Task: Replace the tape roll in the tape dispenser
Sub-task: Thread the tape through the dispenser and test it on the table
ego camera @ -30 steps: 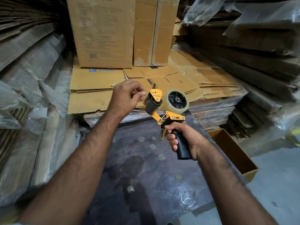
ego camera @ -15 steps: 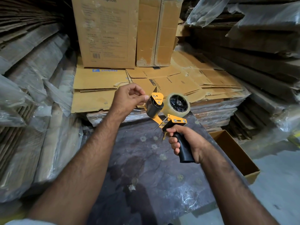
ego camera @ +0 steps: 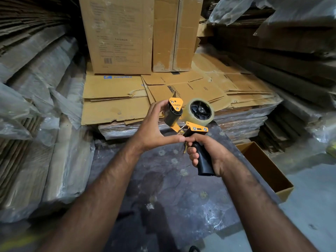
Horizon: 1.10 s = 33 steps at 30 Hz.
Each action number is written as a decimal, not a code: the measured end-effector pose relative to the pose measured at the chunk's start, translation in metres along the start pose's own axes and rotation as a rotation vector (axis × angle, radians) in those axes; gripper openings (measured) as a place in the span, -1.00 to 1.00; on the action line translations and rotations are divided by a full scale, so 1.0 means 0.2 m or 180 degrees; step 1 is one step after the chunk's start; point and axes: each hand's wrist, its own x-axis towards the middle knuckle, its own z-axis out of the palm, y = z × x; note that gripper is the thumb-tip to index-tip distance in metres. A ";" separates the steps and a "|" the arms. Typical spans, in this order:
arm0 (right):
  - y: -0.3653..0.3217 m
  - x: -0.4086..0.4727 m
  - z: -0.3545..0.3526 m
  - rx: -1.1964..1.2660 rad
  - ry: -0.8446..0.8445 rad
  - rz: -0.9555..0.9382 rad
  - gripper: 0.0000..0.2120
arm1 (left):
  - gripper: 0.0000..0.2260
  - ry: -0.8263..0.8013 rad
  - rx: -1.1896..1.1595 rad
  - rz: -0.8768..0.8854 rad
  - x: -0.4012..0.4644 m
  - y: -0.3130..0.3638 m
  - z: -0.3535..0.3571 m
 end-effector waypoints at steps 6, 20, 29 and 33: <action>0.02 -0.01 0.00 -0.0040 -0.0025 0.0084 -0.79 | -0.17 0.0223 0.0077 -0.0118 0.02 -0.01 -0.01; 0.06 -0.04 -0.07 -0.0232 -0.0088 0.0023 -0.78 | -0.58 0.0379 -0.1385 -0.0813 0.04 0.01 -0.03; 0.19 0.06 -0.24 -0.1054 0.1116 -0.0341 -0.73 | -0.52 0.0676 -0.1755 -0.1781 -0.05 -0.14 0.13; 0.30 0.12 -0.36 -0.1746 0.1110 -0.0664 -0.40 | -0.56 0.0568 -0.1722 -0.2052 -0.08 -0.17 0.27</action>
